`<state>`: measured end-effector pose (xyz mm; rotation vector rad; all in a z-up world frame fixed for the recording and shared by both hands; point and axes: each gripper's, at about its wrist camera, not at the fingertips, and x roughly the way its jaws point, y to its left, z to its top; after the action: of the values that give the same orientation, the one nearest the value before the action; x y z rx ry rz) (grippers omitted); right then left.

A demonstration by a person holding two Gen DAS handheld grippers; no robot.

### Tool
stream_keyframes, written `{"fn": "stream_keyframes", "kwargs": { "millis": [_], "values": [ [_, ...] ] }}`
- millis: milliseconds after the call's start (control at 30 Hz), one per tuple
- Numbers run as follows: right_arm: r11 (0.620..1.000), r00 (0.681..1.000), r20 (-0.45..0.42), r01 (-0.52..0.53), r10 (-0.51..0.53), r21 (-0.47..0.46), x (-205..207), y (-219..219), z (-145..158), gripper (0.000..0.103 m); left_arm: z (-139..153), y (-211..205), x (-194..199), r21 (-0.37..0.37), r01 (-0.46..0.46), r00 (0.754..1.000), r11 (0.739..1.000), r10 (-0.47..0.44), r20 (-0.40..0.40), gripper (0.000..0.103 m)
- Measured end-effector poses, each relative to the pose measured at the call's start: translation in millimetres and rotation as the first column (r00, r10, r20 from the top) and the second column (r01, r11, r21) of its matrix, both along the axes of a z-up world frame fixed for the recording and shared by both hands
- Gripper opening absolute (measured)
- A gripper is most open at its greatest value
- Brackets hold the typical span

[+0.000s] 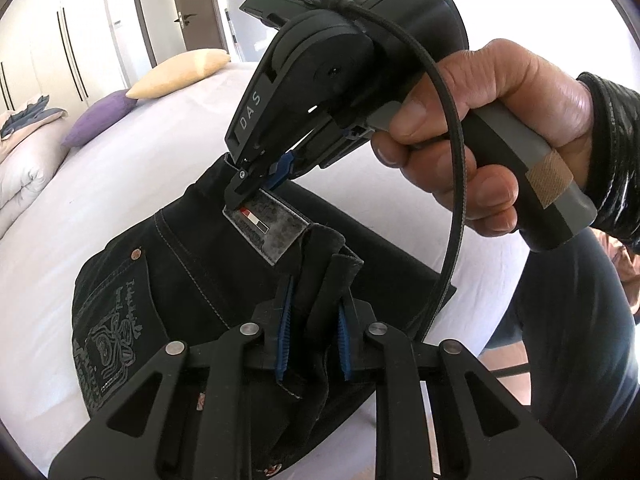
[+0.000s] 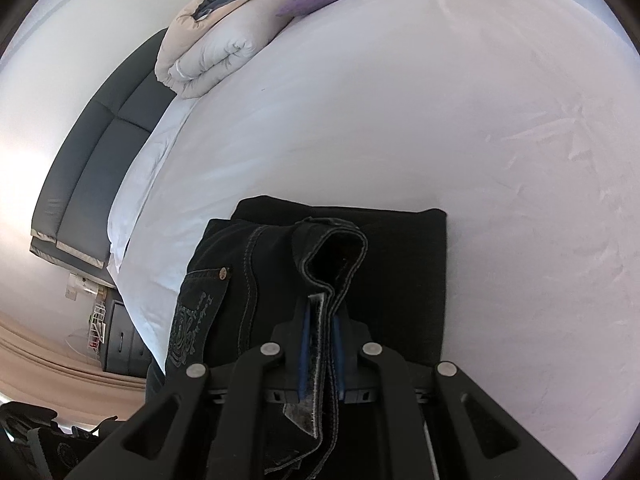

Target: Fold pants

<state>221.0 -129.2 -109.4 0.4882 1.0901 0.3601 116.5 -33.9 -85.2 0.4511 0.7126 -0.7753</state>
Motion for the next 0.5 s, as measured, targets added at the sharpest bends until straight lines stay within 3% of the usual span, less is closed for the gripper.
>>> {"fn": "stream_keyframes", "kwargs": {
  "millis": [500],
  "values": [
    [0.999, 0.999, -0.009, 0.046, -0.046, 0.027, -11.0, -27.5, -4.5, 0.01, 4.2, 6.6, 1.6, 0.02, 0.044, 0.999, 0.999, -0.044, -0.004, 0.018]
  ]
}}
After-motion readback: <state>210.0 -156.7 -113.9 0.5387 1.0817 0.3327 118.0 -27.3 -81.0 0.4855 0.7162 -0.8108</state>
